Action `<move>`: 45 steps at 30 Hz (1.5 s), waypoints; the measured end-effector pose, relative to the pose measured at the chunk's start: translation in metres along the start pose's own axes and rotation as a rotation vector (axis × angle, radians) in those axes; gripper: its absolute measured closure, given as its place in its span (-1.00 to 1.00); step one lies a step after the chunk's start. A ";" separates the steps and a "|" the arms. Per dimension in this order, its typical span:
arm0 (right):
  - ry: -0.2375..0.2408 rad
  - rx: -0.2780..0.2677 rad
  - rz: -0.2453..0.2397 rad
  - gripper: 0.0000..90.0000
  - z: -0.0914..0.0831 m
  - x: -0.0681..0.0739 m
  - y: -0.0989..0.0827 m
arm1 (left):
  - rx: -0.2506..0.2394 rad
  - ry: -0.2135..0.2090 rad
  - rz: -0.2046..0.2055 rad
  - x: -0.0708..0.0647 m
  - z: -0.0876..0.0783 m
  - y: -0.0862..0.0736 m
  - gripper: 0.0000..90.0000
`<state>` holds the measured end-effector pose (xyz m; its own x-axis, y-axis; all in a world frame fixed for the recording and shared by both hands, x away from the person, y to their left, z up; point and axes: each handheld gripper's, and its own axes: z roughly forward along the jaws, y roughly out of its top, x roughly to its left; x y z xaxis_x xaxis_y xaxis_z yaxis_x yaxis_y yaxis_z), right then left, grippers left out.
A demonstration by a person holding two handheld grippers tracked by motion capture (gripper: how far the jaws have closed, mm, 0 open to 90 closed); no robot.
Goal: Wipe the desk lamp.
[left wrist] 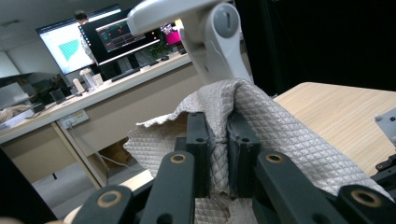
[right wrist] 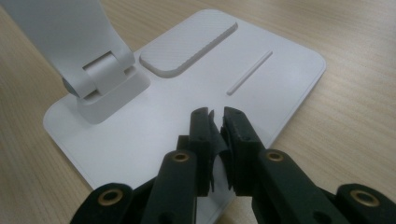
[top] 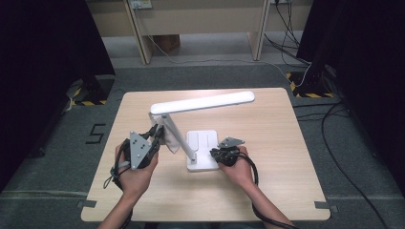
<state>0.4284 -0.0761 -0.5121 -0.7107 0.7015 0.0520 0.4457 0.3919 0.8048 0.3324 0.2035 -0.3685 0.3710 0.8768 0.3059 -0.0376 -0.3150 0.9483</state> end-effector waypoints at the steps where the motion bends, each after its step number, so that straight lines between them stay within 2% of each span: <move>1: 0.000 0.001 -0.001 0.83 0.000 0.000 0.000 | -0.001 0.002 -0.004 -0.001 0.000 0.000 0.80; 12: 0.000 -0.001 0.001 0.83 0.000 0.000 0.000 | 0.012 0.008 -0.031 -0.009 -0.001 -0.007 0.78; 20: 0.001 -0.002 0.002 0.83 0.000 0.000 0.000 | 0.019 -0.015 -0.033 -0.013 -0.004 -0.009 0.77; 27: 0.000 -0.001 0.002 0.83 0.000 0.000 0.000 | 0.016 -0.036 -0.033 -0.010 -0.003 -0.010 0.76; 30: 0.002 -0.002 0.004 0.83 0.000 -0.001 0.000 | 0.018 -0.069 -0.049 -0.006 -0.002 -0.010 0.74; 34: 0.002 -0.001 0.003 0.83 0.000 0.000 0.000 | 0.023 -0.084 -0.074 -0.003 -0.002 -0.013 0.73; 37: 0.002 -0.003 0.004 0.83 0.000 -0.001 0.000 | 0.033 -0.075 -0.050 -0.008 -0.001 -0.013 0.73; 45: 0.000 -0.001 0.004 0.83 0.000 -0.001 0.000 | 0.042 -0.095 -0.082 -0.006 0.002 -0.018 0.72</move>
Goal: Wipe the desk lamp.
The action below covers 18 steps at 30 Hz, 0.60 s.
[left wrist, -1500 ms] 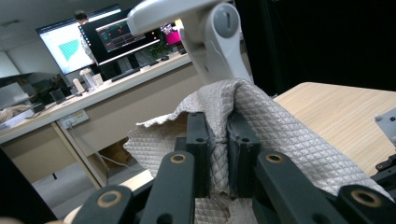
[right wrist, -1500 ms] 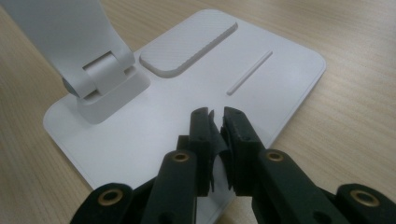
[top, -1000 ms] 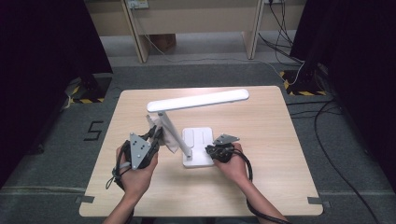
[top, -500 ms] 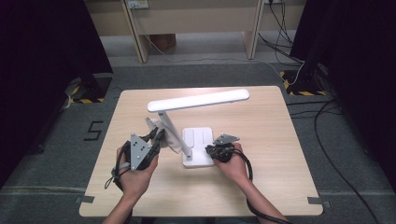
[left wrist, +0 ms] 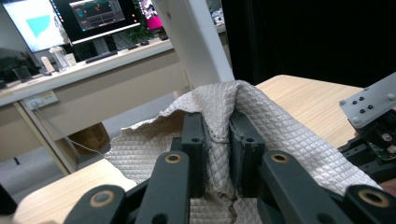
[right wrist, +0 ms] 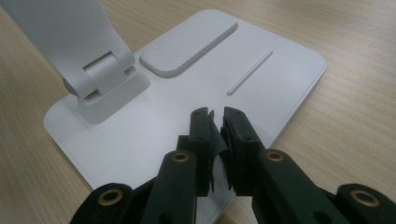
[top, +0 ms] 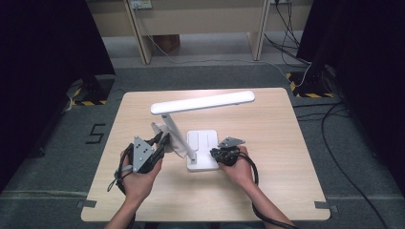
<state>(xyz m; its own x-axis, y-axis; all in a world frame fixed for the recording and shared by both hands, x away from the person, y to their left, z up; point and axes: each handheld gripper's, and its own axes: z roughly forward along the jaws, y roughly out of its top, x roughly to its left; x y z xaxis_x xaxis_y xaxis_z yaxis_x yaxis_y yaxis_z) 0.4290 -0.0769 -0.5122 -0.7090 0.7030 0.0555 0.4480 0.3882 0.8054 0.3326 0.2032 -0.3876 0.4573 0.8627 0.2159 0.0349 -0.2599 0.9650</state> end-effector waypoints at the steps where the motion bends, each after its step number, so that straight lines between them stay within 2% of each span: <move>1: 0.000 0.000 0.001 0.83 0.000 0.000 0.000 | 0.001 -0.001 -0.003 0.000 0.000 -0.001 0.72; 18: -0.002 -0.002 0.000 0.83 0.000 -0.001 0.000 | 0.012 -0.024 -0.017 0.003 0.005 -0.005 0.67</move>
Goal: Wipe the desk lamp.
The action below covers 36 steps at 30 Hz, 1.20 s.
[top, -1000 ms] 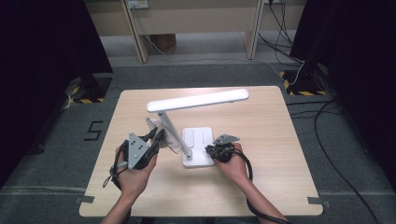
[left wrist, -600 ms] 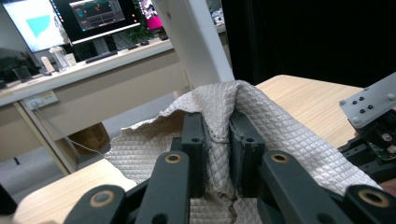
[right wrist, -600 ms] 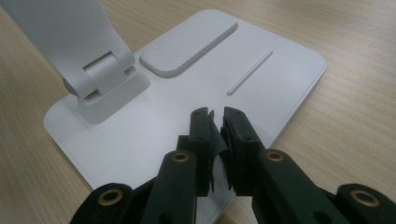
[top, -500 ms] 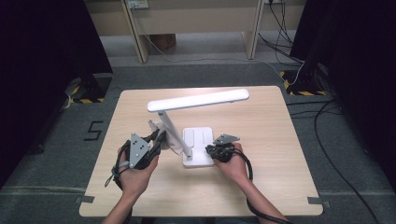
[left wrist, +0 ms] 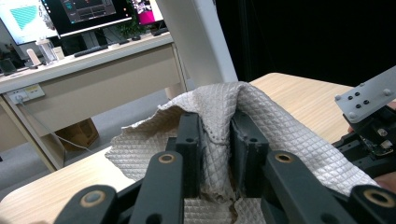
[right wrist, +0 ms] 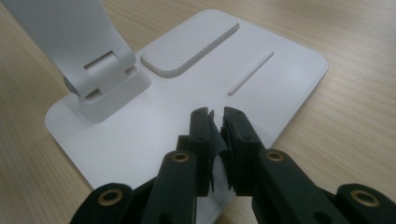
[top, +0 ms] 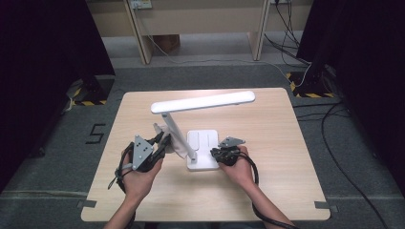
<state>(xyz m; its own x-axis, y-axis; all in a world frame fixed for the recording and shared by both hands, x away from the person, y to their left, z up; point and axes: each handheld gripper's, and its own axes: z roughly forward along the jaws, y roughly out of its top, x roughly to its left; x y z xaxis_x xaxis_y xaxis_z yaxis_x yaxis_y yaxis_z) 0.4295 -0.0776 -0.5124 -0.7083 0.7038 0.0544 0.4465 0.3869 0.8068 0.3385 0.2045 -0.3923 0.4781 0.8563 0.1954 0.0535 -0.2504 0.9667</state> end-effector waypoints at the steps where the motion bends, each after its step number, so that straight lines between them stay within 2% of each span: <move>1: 0.001 -0.001 -0.002 0.83 0.000 0.000 0.000 | 0.000 0.001 0.001 0.000 0.000 0.000 0.68; 10: -0.002 -0.003 0.003 0.83 0.000 0.000 0.000 | 0.010 0.006 0.012 0.000 0.002 0.001 0.74; 14: -0.003 -0.004 0.005 0.83 0.000 0.000 -0.001 | 0.011 -0.006 0.003 -0.001 0.003 -0.002 0.76; 16: -0.003 -0.003 0.005 0.83 0.000 0.000 -0.001 | 0.008 -0.013 0.017 0.000 0.004 -0.003 0.77; 18: -0.003 -0.002 0.009 0.83 0.000 0.000 -0.001 | 0.015 -0.006 -0.001 -0.001 0.004 -0.005 0.77; 25: -0.002 -0.005 0.011 0.83 0.000 0.000 -0.001 | 0.013 -0.029 -0.027 0.001 0.007 -0.012 0.77; 36: -0.002 -0.007 0.009 0.83 0.000 0.000 -0.001 | 0.020 -0.018 -0.030 -0.004 0.010 -0.019 0.76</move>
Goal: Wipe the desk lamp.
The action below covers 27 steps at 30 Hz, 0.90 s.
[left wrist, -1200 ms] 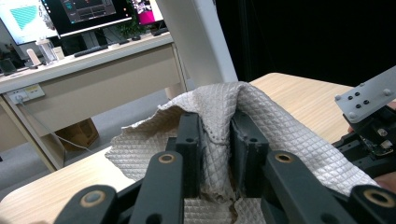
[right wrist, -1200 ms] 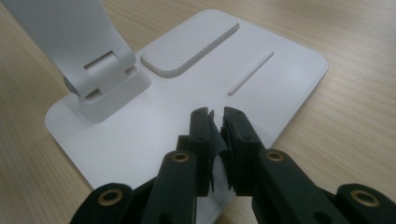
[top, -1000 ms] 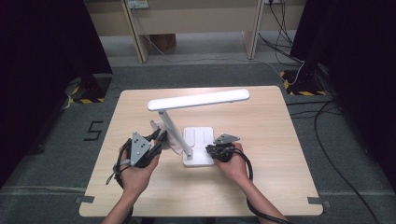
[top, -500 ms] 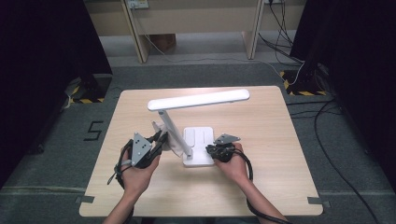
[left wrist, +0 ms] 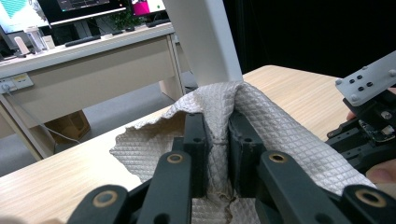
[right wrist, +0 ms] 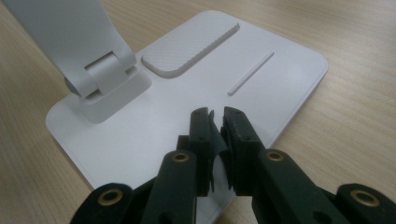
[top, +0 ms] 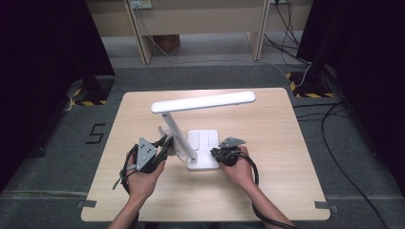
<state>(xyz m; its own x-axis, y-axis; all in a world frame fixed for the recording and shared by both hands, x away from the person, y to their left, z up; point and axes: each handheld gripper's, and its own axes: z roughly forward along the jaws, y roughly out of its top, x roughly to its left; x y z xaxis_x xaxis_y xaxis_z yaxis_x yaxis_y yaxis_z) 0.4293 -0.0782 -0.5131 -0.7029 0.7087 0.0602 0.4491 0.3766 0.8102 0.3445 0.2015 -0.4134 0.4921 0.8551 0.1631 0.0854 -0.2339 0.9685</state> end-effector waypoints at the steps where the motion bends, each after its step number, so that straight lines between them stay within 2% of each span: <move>1: 0.000 0.000 0.000 0.83 0.000 0.000 0.000 | -0.001 0.001 0.000 0.000 0.000 -0.001 0.76; 11: 0.000 0.001 0.001 0.83 0.000 0.000 0.000 | 0.009 -0.005 0.001 -0.003 0.003 -0.007 0.76; 27: 0.000 0.000 0.001 0.83 0.000 0.000 0.000 | 0.017 0.013 -0.008 -0.007 0.006 -0.012 0.76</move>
<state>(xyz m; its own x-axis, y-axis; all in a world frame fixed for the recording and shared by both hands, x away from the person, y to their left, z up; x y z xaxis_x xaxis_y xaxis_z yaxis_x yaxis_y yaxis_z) 0.4290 -0.0785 -0.5132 -0.7025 0.7090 0.0613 0.4500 0.3758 0.8101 0.3449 0.1956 -0.4276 0.4803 0.8628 0.1574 0.1046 -0.2346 0.9665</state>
